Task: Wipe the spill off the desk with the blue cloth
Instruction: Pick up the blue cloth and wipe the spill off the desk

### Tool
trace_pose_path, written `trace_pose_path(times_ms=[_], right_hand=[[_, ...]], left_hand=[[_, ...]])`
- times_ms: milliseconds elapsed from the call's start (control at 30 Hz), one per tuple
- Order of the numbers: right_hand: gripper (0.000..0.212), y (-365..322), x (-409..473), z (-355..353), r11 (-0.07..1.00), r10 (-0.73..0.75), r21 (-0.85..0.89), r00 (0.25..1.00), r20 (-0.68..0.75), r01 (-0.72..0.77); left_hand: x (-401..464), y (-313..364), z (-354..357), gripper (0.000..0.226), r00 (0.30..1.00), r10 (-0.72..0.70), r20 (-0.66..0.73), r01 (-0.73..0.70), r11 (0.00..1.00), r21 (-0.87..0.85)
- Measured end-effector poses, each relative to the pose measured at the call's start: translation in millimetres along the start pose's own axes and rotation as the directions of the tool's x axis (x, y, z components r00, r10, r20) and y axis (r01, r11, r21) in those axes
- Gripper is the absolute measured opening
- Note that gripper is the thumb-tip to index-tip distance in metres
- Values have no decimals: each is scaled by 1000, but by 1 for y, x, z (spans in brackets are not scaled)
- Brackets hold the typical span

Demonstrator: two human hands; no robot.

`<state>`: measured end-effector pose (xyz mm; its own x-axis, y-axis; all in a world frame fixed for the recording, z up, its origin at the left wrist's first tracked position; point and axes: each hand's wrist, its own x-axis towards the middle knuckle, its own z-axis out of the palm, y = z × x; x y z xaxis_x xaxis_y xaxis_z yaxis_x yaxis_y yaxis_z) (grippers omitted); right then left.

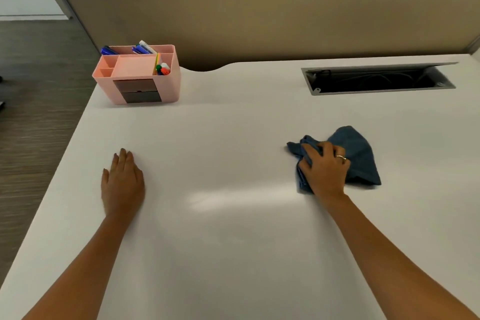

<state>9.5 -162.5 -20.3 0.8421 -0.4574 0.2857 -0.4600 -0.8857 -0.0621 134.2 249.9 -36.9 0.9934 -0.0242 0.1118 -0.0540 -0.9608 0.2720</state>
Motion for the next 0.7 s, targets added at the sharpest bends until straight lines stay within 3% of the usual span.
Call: trace_pose_path(times_ms=[100, 267, 400, 500, 700], right_hand=[[38, -37, -11, -7, 1000, -8, 24, 1000, -12, 8], [35, -126, -78, -17, 912, -337, 242, 941, -18, 331], [30, -108, -90, -15, 813, -492, 309, 866, -89, 494], [33, -58, -65, -8, 854, -447, 256, 890, -85, 454], [43, 63, -9, -1, 992, -87, 88, 993, -78, 94]], left_hand=[[2, 2, 1, 47, 1000, -1, 6, 1, 1000, -3], [10, 15, 3, 46, 999, 37, 1, -37, 999, -27], [19, 31, 9, 45, 997, 81, 8, -80, 996, -48], [25, 32, 10, 46, 993, 119, 15, -118, 992, -55], [40, 24, 7, 44, 987, 163, 7, -161, 981, -108]])
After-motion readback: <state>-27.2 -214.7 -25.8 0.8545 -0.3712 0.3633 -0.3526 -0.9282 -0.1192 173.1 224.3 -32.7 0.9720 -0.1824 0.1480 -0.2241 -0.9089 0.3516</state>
